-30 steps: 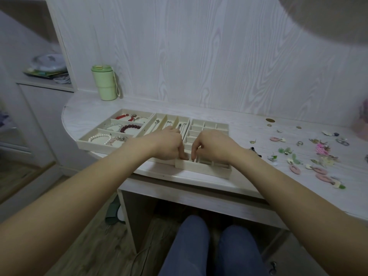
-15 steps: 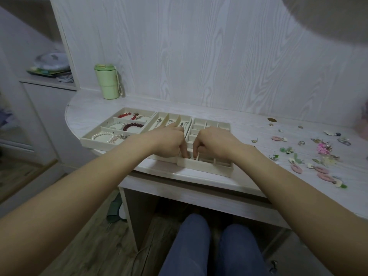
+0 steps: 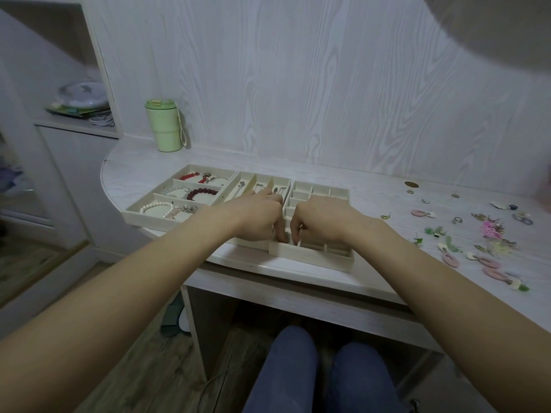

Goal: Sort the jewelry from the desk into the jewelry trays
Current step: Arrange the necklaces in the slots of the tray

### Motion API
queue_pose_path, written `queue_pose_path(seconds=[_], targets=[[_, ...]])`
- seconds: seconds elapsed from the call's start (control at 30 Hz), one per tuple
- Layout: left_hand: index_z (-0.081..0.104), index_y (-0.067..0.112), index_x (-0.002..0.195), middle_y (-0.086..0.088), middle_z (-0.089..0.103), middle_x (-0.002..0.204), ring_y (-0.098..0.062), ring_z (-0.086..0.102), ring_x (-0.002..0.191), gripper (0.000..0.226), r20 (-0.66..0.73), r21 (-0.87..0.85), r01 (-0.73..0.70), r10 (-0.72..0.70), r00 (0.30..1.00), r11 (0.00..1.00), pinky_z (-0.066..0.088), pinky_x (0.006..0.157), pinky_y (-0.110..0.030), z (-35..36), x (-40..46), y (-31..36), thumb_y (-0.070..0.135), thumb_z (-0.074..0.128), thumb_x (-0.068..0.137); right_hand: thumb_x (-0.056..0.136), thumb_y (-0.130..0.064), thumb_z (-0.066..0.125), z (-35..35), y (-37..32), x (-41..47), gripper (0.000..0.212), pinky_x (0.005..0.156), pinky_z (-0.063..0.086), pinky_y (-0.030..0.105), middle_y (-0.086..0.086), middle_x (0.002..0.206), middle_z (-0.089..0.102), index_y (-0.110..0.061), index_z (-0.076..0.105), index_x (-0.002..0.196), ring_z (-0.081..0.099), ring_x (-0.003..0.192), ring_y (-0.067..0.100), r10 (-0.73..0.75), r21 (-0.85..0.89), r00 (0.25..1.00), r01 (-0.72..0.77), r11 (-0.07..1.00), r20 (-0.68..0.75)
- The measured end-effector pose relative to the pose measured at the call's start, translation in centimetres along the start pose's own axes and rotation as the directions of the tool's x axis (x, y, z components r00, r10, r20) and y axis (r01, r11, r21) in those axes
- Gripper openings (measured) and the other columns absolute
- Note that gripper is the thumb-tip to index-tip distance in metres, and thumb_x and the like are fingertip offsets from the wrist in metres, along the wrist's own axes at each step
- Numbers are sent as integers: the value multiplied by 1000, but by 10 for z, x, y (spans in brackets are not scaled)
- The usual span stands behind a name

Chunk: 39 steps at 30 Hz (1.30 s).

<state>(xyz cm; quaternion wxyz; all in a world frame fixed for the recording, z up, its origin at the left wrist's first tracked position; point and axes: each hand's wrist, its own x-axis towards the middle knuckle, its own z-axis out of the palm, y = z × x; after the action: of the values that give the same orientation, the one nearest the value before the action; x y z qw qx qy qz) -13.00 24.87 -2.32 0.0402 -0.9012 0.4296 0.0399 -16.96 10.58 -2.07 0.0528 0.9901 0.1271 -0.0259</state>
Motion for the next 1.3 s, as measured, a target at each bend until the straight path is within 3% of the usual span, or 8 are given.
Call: queue_pose_path(seconds=[0.17,0.3,0.4,0.53,0.73,1.0,1.13,1.3], targets=[[69,35,109,5,45,112,-13,34,105,52,-5,-16,-6,6,1000,1000,29,94,-26,1,0,-3,0,39,84,88,-17,52,4,-2,5,22,50,35,24,5,92,70,-12,73,91,63,87,25,11,56,997,-16,998,77],[70,33,109,4,44,111,-16,35,110,49,-9,-44,-1,0,1000,999,30,98,-28,1,2,-2,1,41,86,86,-18,58,3,1,6,17,65,50,30,4,90,71,-12,74,87,64,85,21,25,142,994,-40,989,102],[70,31,108,3,41,106,-15,33,105,45,-24,-79,8,-10,1000,997,32,99,-30,0,5,-1,3,44,85,84,-20,61,1,1,6,12,57,44,25,-1,76,66,-15,69,77,58,72,15,40,157,992,-59,986,118],[71,28,106,3,38,103,-17,33,105,39,2,-99,51,-51,999,994,34,99,-34,3,10,-3,6,45,87,83,-24,65,0,-6,8,25,52,37,25,-4,62,50,-15,53,63,48,61,14,84,90,989,-95,991,124],[72,16,105,-6,44,114,-24,35,115,27,26,-126,105,-103,994,986,37,100,-39,5,13,-3,15,49,90,84,-17,65,4,-16,14,41,65,42,31,-1,62,40,-20,32,59,43,67,22,121,37,991,-124,992,64],[73,27,104,-3,46,111,-24,35,118,52,15,-214,68,-66,998,974,34,105,-38,5,10,-7,-5,40,80,83,-23,65,4,-12,9,33,52,36,27,-2,62,44,-15,44,59,49,71,23,114,118,991,-122,986,71],[74,27,102,-3,49,107,-19,36,110,58,-12,-214,49,-53,999,976,34,103,-37,4,10,-7,-9,36,76,84,-35,67,8,-8,9,38,58,40,30,0,58,50,-12,52,58,49,59,18,135,193,989,-145,970,66],[75,29,95,-1,42,100,-17,40,103,63,-58,-263,22,-38,998,965,37,99,-33,1,5,-6,-12,34,71,81,-18,68,5,2,7,9,59,46,23,-1,82,71,-14,76,80,58,70,8,135,276,989,-146,950,59]])
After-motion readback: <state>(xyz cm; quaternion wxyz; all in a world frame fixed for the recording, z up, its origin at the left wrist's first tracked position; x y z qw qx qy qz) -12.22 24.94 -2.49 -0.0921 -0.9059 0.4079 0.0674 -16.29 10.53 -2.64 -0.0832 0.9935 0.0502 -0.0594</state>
